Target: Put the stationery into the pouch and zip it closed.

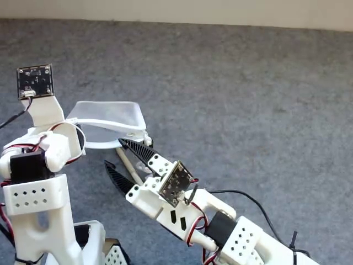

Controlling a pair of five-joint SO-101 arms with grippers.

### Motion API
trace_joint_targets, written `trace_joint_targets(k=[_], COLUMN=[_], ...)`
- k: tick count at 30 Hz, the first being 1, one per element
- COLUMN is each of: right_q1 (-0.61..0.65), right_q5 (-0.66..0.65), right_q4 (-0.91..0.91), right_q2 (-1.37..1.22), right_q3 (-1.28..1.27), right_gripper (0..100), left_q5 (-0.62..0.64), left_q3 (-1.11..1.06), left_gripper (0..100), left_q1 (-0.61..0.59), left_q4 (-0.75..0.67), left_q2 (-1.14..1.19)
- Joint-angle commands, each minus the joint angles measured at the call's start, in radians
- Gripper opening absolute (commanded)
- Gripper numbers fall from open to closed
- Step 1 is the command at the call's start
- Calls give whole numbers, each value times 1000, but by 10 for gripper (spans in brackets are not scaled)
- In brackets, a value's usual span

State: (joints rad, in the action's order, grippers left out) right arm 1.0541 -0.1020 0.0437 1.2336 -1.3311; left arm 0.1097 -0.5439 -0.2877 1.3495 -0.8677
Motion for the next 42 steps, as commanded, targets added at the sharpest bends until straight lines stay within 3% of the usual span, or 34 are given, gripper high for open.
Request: trace_joint_targets(k=[1,10,15,21,30,42], right_q1=[-5,-5,-54,-156,-185,-183], right_q5=[-3,-3,-3,-3,58,180], right_q4=[10,524,680,805,862,895], right_q2=[10,10,8,2,-27,-533], right_q3=[33,314,387,397,397,544], right_gripper=[164,152,152,152,152,156], left_q5=[-5,-3,-2,32,74,75], left_q3=[13,15,19,22,48,41], left_gripper=[10,10,9,11,11,10], left_q1=[-7,-13,-50,-127,-280,-302], left_q4=[-31,-52,-52,-52,-63,-74], left_q2=[-25,-25,-27,-31,-33,-33])
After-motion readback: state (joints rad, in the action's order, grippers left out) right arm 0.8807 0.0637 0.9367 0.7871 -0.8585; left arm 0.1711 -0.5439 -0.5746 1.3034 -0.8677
